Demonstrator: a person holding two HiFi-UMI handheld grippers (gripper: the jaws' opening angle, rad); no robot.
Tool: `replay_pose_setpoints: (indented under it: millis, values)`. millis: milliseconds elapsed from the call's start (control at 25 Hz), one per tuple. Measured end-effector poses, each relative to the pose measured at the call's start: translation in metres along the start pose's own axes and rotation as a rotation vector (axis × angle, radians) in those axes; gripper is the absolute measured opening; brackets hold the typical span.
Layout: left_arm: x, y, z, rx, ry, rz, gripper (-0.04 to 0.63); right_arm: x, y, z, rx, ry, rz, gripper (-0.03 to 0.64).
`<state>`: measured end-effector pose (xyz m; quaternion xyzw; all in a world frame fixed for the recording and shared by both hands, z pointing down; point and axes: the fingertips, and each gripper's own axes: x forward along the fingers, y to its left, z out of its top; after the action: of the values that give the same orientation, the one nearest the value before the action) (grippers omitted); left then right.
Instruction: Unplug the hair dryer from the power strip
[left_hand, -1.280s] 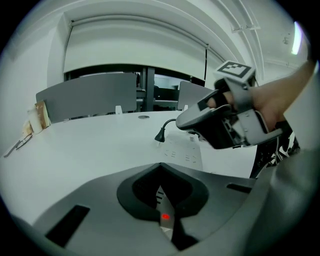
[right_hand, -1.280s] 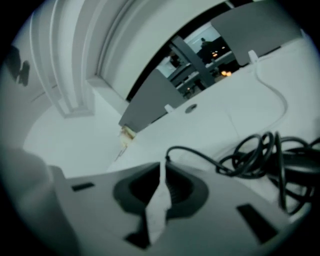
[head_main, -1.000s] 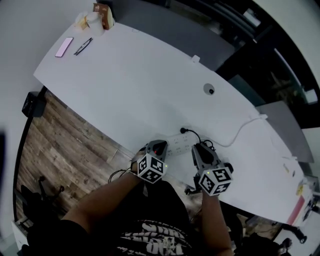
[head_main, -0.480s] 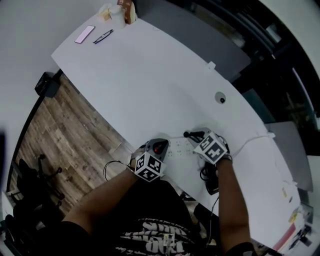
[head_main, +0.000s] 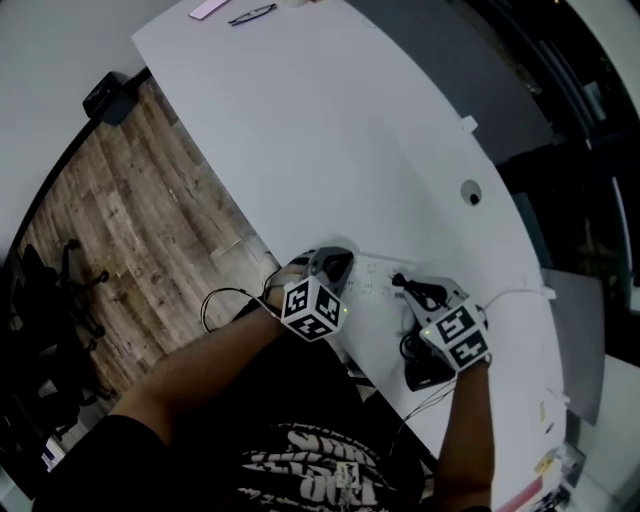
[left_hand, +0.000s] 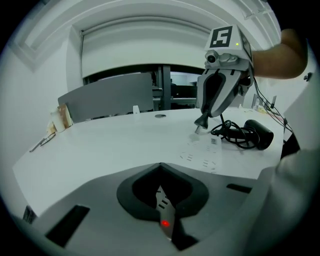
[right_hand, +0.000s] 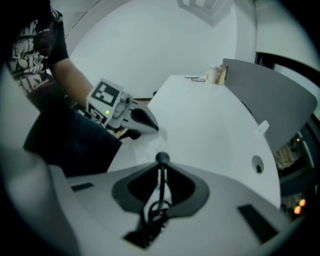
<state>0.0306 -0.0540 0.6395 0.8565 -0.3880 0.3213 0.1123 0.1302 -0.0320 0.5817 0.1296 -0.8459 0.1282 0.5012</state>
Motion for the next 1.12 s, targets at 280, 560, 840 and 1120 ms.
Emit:
replay_pose_setpoints:
  millis: [280,560,840,1120]
  values:
    - [0.001,-0.005,0.001,0.064,0.002,0.039,0.028,0.022,0.012,-0.024,0.020,0.152,0.009,0.067]
    - [0.001,-0.007,0.001,0.045,0.002,0.019,0.028,0.018,0.008,-0.027,0.101,0.275,0.014,0.067]
    - [0.001,-0.006,0.000,0.032,-0.002,0.007,0.028,0.022,0.009,-0.027,0.122,0.388,0.039,0.069]
    - [-0.001,-0.005,0.000,0.009,-0.019,-0.003,0.028,0.024,0.011,-0.024,0.123,0.421,0.025,0.069]
